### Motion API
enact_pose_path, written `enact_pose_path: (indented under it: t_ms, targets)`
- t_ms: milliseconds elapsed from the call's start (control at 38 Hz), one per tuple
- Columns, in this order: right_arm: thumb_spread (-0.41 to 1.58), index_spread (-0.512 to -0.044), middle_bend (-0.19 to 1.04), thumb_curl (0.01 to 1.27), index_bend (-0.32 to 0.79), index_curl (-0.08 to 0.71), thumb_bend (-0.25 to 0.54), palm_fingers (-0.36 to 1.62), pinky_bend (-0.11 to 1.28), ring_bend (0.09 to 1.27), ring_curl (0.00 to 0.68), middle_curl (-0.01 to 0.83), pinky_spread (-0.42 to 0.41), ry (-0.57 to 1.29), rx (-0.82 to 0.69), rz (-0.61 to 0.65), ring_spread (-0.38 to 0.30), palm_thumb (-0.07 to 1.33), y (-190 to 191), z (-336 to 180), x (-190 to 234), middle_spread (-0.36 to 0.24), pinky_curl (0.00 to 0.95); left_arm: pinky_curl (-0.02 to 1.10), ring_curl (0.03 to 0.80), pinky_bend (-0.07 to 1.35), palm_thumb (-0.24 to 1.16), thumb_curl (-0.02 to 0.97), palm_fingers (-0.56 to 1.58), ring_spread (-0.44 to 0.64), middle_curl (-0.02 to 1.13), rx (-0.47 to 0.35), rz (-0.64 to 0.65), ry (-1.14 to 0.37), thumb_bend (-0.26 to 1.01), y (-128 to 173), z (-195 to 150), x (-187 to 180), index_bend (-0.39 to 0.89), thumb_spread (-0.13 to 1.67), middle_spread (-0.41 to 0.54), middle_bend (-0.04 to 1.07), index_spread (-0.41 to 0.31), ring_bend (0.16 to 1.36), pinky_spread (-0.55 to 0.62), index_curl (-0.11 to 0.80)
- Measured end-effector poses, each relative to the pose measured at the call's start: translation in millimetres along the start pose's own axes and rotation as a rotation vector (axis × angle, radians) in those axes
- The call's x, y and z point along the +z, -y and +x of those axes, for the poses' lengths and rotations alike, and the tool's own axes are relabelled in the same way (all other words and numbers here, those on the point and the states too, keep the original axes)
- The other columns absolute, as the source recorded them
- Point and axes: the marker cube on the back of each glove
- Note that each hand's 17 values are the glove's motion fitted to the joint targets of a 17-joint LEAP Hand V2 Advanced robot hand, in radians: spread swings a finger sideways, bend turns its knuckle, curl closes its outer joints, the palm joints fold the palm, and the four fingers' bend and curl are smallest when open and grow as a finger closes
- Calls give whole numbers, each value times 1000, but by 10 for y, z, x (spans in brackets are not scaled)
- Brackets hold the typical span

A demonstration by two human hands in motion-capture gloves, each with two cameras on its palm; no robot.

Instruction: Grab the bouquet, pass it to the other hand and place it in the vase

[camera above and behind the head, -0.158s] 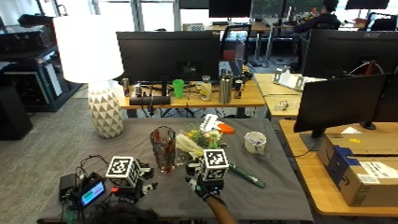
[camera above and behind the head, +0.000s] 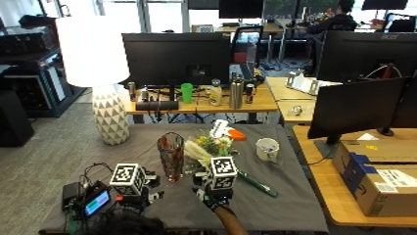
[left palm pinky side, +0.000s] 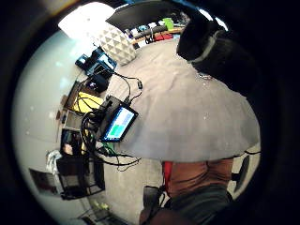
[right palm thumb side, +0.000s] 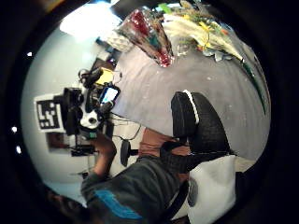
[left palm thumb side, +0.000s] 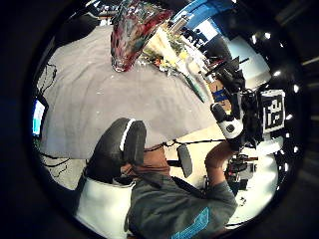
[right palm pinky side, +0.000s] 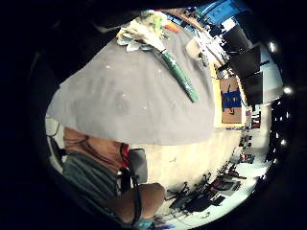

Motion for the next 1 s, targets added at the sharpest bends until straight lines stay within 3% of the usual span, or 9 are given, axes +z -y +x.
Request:
enact_pose_path:
  t_ms: [79, 369, 737, 1000]
  targets:
    - [884, -266, 348, 151, 102, 92, 332, 386, 523, 317, 148, 174, 254, -3, -7, -2, 153, 521, 9, -24, 12, 58, 224, 186, 210, 342, 284, 121, 627, 69, 189, -3, -60, -54, 104, -75, 59, 44, 180, 780, -24, 188, -108, 488, 267, 171]
    - [1136, -309, 364, 207, 107, 130, 290, 341, 542, 341, 195, 248, 300, -4, -19, 20, 186, 544, 14, -59, -10, 68, 273, 242, 249, 325, 310, 183, 606, 81, 245, -7, -70, -55, 35, -95, 62, 38, 161, 952, -28, 175, -124, 488, 317, 243]
    - [1227, -314, 365, 251, 111, 157, 208, 303, 557, 360, 235, 302, 311, -11, -23, 27, 197, 557, 11, 44, -69, 71, 313, 290, 278, 314, 332, 235, 587, 85, 285, 6, -46, -69, -21, -80, 60, -37, 153, 1009, -29, 170, -129, 493, 333, 288]
    - [1244, -317, 337, 275, 84, 158, 157, 228, 606, 365, 253, 321, 314, -15, 4, 89, 202, 577, 59, 456, -106, 75, 345, 314, 293, 310, 330, 255, 577, 85, 299, 16, -19, -97, -25, -105, 135, -86, 152, 1019, -22, 166, -130, 497, 336, 306]
